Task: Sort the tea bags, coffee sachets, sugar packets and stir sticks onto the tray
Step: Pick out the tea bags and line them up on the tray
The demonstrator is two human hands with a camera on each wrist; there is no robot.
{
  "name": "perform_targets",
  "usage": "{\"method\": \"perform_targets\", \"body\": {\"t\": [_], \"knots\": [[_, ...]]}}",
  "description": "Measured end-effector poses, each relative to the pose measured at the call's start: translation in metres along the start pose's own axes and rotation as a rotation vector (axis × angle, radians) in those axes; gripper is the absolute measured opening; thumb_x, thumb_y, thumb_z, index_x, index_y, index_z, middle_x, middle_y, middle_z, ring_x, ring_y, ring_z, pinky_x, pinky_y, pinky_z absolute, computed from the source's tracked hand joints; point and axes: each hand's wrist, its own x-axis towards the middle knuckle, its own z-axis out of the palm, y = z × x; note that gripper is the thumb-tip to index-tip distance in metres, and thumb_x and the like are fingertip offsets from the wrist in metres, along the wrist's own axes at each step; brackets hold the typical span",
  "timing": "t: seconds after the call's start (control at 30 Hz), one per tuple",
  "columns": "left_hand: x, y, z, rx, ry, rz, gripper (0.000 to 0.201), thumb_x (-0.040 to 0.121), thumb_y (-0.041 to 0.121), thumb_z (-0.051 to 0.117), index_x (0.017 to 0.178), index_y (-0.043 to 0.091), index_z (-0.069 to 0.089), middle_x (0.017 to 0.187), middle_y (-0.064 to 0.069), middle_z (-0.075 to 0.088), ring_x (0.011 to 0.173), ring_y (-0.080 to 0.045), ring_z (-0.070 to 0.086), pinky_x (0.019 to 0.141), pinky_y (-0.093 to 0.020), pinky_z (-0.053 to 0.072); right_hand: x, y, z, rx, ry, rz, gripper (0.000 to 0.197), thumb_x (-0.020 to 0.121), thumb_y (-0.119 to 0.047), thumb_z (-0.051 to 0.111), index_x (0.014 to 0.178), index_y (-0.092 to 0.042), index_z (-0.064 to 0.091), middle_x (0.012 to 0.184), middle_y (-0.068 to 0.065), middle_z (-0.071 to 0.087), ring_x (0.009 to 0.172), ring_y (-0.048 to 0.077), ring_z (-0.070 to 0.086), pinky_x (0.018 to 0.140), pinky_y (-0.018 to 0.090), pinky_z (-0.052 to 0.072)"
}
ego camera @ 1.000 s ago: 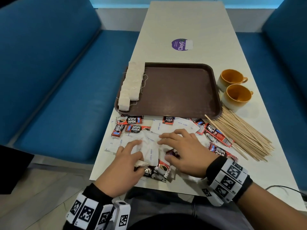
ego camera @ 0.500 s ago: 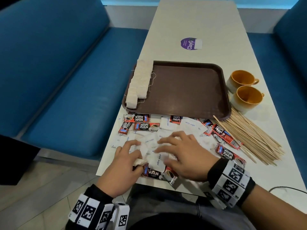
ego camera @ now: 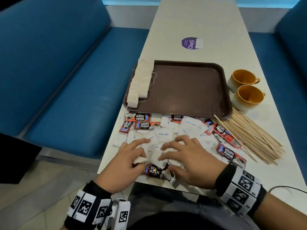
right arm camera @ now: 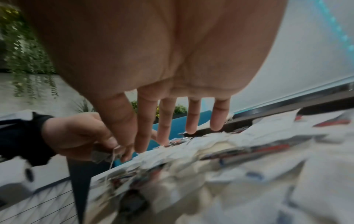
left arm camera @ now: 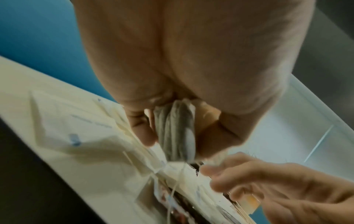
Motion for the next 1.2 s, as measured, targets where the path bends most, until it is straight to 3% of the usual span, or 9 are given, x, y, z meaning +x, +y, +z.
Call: {"method": "perform_targets", "body": {"t": [0.13, 0.43, 0.6, 0.7, 0.8, 0.9, 0.97, 1.03, 1.2], "knots": [[0.001, 0.002, 0.002, 0.061, -0.148, 0.025, 0.01, 0.088, 0.026, 0.063, 0.085, 0.034, 0.059, 0.144, 0.042, 0.04, 0.111, -0.004, 0.039, 0.091, -0.017, 0.034, 0.003, -0.004, 0.011, -0.026, -0.132, -0.081, 0.031, 0.101, -0.049, 0.046, 0.129, -0.048, 0.062, 0.15, -0.03, 0.038, 0.14, 0.01, 0.019, 0.108, 0.04, 0.024], [-0.001, -0.006, 0.004, 0.033, -0.104, -0.017, 0.016, 0.088, 0.024, 0.063, 0.084, 0.036, 0.054, 0.135, 0.035, 0.043, 0.12, 0.001, 0.041, 0.094, -0.011, 0.033, -0.001, 0.02, -0.007, 0.011, -0.012, 0.188, 0.032, 0.102, -0.051, 0.046, 0.127, -0.041, 0.063, 0.15, -0.027, 0.039, 0.14, 0.006, 0.019, 0.114, 0.041, 0.02], [-0.001, -0.005, 0.005, 0.054, -0.093, -0.034, 0.012, 0.09, 0.022, 0.063, 0.087, 0.032, 0.057, 0.126, 0.032, 0.047, 0.116, -0.002, 0.043, 0.09, -0.014, 0.035, -0.004, 0.018, -0.006, 0.039, 0.05, 0.19, 0.034, 0.101, -0.05, 0.049, 0.134, -0.044, 0.055, 0.15, -0.027, 0.037, 0.14, 0.008, 0.02, 0.114, 0.038, 0.024], [0.002, -0.001, 0.002, 0.011, -0.074, -0.039, 0.01, 0.088, 0.024, 0.061, 0.084, 0.031, 0.056, 0.133, 0.033, 0.044, 0.12, -0.005, 0.046, 0.087, -0.019, 0.038, -0.001, 0.01, -0.004, 0.015, -0.006, 0.103, 0.043, 0.1, -0.05, 0.05, 0.142, -0.044, 0.048, 0.156, -0.03, 0.031, 0.144, 0.008, 0.018, 0.114, 0.039, 0.024], [0.01, 0.006, -0.002, -0.015, -0.127, -0.085, 0.005, 0.079, 0.041, 0.05, 0.08, 0.038, 0.054, 0.151, 0.035, 0.034, 0.127, -0.009, 0.044, 0.097, -0.03, 0.041, 0.009, 0.005, 0.005, -0.06, -0.065, 0.026, 0.046, 0.101, -0.05, 0.048, 0.146, -0.043, 0.046, 0.159, -0.029, 0.03, 0.148, 0.012, 0.018, 0.115, 0.043, 0.024], [0.018, 0.011, -0.002, 0.008, -0.181, -0.164, 0.007, 0.079, 0.044, 0.049, 0.077, 0.038, 0.051, 0.16, 0.033, 0.024, 0.128, -0.018, 0.048, 0.096, -0.035, 0.041, 0.018, 0.009, 0.003, -0.083, -0.06, 0.063, 0.043, 0.101, -0.051, 0.046, 0.143, -0.042, 0.05, 0.157, -0.027, 0.035, 0.147, 0.012, 0.021, 0.115, 0.044, 0.024], [0.021, 0.01, -0.001, 0.0, -0.141, -0.19, 0.009, 0.089, 0.032, 0.057, 0.081, 0.033, 0.053, 0.163, 0.025, 0.023, 0.129, -0.014, 0.052, 0.094, -0.03, 0.041, 0.022, 0.013, -0.003, -0.076, -0.021, 0.116, 0.041, 0.1, -0.05, 0.046, 0.14, -0.04, 0.055, 0.153, -0.026, 0.041, 0.145, 0.01, 0.025, 0.113, 0.042, 0.025], [0.022, 0.009, 0.0, -0.029, -0.094, -0.225, 0.01, 0.095, 0.024, 0.059, 0.085, 0.026, 0.058, 0.163, 0.023, 0.023, 0.116, -0.003, 0.06, 0.087, -0.023, 0.043, 0.024, 0.016, -0.005, -0.082, -0.011, 0.157, 0.04, 0.101, -0.049, 0.047, 0.138, -0.039, 0.057, 0.15, -0.026, 0.045, 0.144, 0.01, 0.027, 0.112, 0.04, 0.027], [0.021, 0.013, 0.004, -0.08, -0.048, -0.212, 0.023, 0.096, 0.02, 0.059, 0.082, 0.036, 0.053, 0.153, 0.021, 0.031, 0.098, -0.003, 0.063, 0.076, -0.008, 0.04, 0.025, 0.017, -0.006, -0.044, -0.023, 0.18, 0.038, 0.102, -0.045, 0.048, 0.137, -0.037, 0.059, 0.149, -0.024, 0.047, 0.144, 0.009, 0.028, 0.112, 0.038, 0.029]]}}
